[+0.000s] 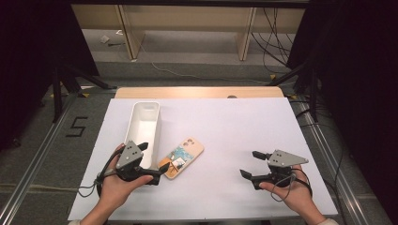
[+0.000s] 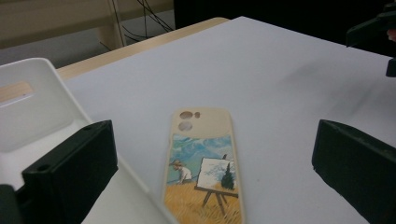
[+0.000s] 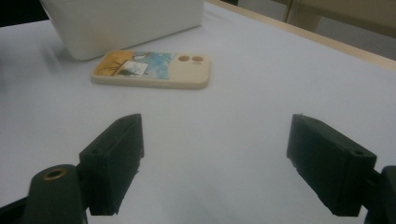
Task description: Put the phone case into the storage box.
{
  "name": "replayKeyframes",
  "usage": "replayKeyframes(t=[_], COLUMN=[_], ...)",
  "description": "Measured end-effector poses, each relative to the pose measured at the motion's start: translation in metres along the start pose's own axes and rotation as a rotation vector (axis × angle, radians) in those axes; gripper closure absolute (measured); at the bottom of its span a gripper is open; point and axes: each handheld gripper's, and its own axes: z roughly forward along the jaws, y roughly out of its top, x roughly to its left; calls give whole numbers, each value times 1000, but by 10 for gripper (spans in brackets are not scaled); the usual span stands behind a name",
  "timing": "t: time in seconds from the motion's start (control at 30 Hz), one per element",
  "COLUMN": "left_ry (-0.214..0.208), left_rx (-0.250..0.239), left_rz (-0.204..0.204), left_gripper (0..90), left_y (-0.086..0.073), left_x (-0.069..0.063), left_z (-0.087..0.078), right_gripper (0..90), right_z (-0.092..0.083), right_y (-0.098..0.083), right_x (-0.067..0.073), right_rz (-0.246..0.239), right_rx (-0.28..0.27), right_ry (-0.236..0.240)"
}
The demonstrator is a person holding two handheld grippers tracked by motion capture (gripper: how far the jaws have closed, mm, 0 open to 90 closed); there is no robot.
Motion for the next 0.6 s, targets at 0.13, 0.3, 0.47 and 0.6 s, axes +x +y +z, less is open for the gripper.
replayKeyframes(t=[0.13,0.3,0.47,0.6], left_ry=[-23,-43,-43,-45], left_rx=[25,99,173,215], left_rz=[15,36,49,51], left_gripper=[0,0,0,0], left_y=[15,31,42,47], left_x=[-9,-17,-17,-18], left_z=[10,35,71,97], right_gripper=[198,198,198,198], right_z=[0,-1,-1,-1], right_y=[1,1,1,1], right_x=[0,-1,-1,-1], right_rz=[-1,2,1,1], right_rx=[-4,-5,-7,-7], right_ry=[-6,-9,-9,-8])
